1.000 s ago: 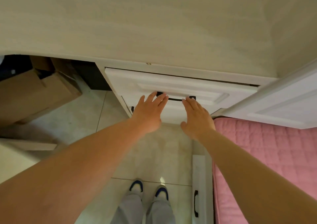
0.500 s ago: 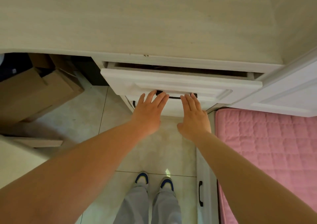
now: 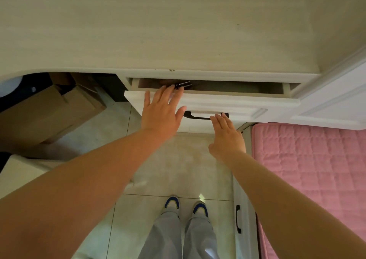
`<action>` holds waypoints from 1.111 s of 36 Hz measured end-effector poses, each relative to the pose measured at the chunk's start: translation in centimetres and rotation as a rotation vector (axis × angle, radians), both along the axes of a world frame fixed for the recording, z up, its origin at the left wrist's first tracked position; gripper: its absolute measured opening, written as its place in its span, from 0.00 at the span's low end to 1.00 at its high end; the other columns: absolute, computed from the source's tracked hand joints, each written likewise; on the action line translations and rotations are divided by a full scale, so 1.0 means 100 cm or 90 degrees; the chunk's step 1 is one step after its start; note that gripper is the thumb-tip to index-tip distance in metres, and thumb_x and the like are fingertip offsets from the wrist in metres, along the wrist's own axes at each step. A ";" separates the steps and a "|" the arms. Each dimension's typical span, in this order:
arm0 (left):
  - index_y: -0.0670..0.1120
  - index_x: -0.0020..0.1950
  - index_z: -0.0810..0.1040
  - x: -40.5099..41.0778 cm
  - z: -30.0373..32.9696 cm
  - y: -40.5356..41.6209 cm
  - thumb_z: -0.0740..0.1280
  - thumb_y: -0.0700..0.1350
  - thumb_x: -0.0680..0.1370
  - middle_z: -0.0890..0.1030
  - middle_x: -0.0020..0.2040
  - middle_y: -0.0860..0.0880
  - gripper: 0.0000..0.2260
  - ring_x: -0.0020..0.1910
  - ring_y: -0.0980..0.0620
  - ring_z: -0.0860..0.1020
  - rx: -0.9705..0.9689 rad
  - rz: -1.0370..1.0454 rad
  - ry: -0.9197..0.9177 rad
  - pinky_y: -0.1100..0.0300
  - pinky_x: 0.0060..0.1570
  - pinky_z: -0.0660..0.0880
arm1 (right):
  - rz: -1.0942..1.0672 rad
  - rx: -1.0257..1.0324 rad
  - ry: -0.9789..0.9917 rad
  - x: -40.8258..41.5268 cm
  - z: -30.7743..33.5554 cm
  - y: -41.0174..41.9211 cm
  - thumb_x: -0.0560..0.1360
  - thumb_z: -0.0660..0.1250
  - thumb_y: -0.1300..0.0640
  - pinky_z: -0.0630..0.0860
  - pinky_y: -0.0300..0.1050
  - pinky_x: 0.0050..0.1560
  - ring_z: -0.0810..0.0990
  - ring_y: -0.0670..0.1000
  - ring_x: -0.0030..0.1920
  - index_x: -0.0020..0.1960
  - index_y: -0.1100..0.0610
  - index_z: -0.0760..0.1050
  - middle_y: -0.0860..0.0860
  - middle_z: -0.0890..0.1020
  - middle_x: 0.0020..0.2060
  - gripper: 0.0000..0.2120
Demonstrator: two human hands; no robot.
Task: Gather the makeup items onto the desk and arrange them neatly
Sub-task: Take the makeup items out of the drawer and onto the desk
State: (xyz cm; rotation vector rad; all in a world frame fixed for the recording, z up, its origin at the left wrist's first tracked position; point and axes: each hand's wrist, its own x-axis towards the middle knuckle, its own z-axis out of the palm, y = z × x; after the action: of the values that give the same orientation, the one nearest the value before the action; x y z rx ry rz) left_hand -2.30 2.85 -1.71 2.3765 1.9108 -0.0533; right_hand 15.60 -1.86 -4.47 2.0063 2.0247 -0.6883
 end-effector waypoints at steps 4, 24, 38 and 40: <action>0.53 0.74 0.60 0.000 0.003 0.014 0.48 0.55 0.81 0.66 0.71 0.51 0.21 0.72 0.49 0.60 -0.045 0.009 -0.027 0.43 0.73 0.48 | 0.012 -0.015 -0.016 -0.002 0.001 -0.006 0.74 0.60 0.57 0.61 0.49 0.70 0.39 0.48 0.76 0.76 0.53 0.40 0.47 0.44 0.76 0.39; 0.52 0.63 0.72 -0.002 0.018 -0.020 0.51 0.52 0.81 0.73 0.62 0.47 0.15 0.63 0.45 0.69 -0.212 0.052 -0.085 0.50 0.63 0.64 | -0.029 0.364 0.123 -0.020 0.045 -0.022 0.67 0.61 0.58 0.75 0.48 0.39 0.78 0.59 0.40 0.47 0.57 0.81 0.56 0.79 0.42 0.13; 0.53 0.59 0.74 -0.008 0.026 -0.060 0.54 0.56 0.80 0.77 0.58 0.50 0.15 0.58 0.49 0.74 -0.307 0.032 -0.063 0.53 0.55 0.69 | -0.034 -0.022 -0.001 -0.011 0.059 -0.042 0.80 0.48 0.50 0.67 0.49 0.61 0.71 0.56 0.59 0.64 0.54 0.70 0.55 0.76 0.58 0.19; 0.52 0.58 0.74 -0.009 0.028 -0.067 0.55 0.56 0.79 0.78 0.55 0.49 0.14 0.54 0.49 0.75 -0.318 0.037 -0.059 0.54 0.52 0.71 | -0.043 -0.040 0.006 -0.012 0.060 -0.047 0.80 0.48 0.51 0.67 0.50 0.60 0.71 0.56 0.59 0.65 0.55 0.70 0.55 0.76 0.58 0.19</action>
State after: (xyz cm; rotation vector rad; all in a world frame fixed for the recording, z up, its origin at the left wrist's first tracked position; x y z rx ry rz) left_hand -3.16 -3.82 1.08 1.9571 1.6775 -0.3643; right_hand 14.38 -6.58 1.51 2.0476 1.9229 -0.7678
